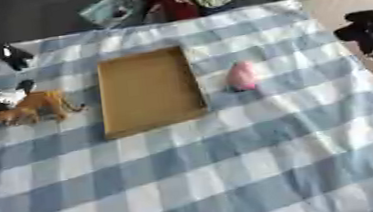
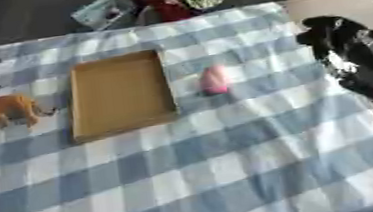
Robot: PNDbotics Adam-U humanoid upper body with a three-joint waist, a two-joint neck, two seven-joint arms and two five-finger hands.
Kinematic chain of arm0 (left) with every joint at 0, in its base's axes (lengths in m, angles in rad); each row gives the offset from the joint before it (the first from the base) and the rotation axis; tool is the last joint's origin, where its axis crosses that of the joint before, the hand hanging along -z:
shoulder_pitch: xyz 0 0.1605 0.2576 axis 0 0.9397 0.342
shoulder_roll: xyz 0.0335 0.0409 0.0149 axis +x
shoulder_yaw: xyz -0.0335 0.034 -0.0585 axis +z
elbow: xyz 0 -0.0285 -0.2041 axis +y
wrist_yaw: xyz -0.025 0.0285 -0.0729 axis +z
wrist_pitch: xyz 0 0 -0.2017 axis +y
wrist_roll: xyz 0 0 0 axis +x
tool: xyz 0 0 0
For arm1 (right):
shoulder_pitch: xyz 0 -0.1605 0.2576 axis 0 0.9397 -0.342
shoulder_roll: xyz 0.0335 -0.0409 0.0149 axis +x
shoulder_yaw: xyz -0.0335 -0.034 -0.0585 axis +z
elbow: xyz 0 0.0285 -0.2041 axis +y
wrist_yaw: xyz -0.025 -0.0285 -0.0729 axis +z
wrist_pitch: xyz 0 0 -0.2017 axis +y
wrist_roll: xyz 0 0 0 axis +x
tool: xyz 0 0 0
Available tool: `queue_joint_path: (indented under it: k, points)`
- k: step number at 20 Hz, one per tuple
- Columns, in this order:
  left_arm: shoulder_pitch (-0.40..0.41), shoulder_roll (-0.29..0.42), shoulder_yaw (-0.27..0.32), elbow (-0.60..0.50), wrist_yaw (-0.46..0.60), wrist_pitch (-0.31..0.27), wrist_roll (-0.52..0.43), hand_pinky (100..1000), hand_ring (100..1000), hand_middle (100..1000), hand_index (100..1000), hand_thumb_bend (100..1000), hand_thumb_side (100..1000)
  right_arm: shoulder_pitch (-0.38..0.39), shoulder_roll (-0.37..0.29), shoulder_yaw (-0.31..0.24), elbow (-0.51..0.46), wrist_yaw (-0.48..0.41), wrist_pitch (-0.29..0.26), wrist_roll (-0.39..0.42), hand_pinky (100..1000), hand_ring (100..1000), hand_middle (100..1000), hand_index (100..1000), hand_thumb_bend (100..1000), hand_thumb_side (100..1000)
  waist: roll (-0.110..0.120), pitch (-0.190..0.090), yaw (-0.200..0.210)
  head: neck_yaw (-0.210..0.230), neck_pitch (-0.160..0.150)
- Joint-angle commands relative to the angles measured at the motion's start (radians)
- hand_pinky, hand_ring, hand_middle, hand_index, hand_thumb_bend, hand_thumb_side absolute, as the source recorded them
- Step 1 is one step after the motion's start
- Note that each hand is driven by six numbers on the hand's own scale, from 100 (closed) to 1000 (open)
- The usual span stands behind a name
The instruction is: Pick up objects on the table and place them in the box.
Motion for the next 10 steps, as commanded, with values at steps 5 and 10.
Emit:
queue_joint_path:
  k: [5, 10]
  points:
    - [-0.023, 0.031, 0.002, 0.021, -0.057, 0.005, 0.056, 861, 664, 647, 855, 255, 454, -0.013, -0.012, -0.011, -0.006, -0.006, -0.003, 0.006, 838, 799, 645, 854, 100, 587, -0.001, -0.019, -0.003, -0.002, -0.008]
    - [-0.023, 0.026, 0.000, 0.043, -0.084, 0.011, 0.082, 863, 669, 650, 858, 256, 469, -0.011, -0.011, -0.010, -0.003, -0.007, -0.003, 0.008, 838, 800, 645, 854, 100, 590, -0.001, -0.018, -0.005, -0.001, -0.008]
